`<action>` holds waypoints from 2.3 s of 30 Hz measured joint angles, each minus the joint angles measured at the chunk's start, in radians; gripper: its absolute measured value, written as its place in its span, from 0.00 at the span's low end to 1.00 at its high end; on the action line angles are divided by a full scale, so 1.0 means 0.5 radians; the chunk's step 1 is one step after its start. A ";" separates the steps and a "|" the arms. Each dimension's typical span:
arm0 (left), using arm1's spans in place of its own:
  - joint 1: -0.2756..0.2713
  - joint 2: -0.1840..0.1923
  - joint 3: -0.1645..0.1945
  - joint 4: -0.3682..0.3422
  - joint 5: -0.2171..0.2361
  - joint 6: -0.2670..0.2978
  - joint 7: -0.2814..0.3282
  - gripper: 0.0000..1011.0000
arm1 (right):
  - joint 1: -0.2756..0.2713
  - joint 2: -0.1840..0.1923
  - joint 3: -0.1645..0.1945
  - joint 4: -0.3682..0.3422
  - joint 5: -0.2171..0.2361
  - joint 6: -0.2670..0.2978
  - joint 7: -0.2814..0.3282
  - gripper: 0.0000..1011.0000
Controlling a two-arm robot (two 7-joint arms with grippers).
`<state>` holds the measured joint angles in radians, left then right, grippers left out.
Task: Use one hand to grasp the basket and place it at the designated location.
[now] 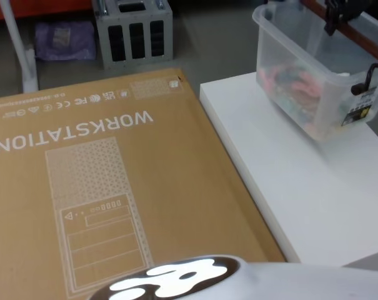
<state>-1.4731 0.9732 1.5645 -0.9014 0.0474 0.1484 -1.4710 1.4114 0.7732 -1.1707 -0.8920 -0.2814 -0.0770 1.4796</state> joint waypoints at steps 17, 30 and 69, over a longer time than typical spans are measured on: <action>0.000 0.000 0.000 0.000 0.000 0.000 0.000 0.00 | -0.102 0.012 0.070 -0.020 0.007 0.120 -0.002 0.23; 0.000 0.000 0.000 0.000 0.000 0.000 0.000 0.00 | -0.174 0.029 0.097 -0.083 0.015 0.251 -0.007 0.23; 0.000 0.000 0.000 0.000 0.000 0.000 0.000 0.00 | -0.214 -0.078 0.055 0.119 -0.037 0.133 0.077 0.23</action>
<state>-1.4732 0.9732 1.5646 -0.9015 0.0474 0.1484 -1.4710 1.3043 0.7342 -1.1431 -0.8325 -0.3001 -0.0103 1.5182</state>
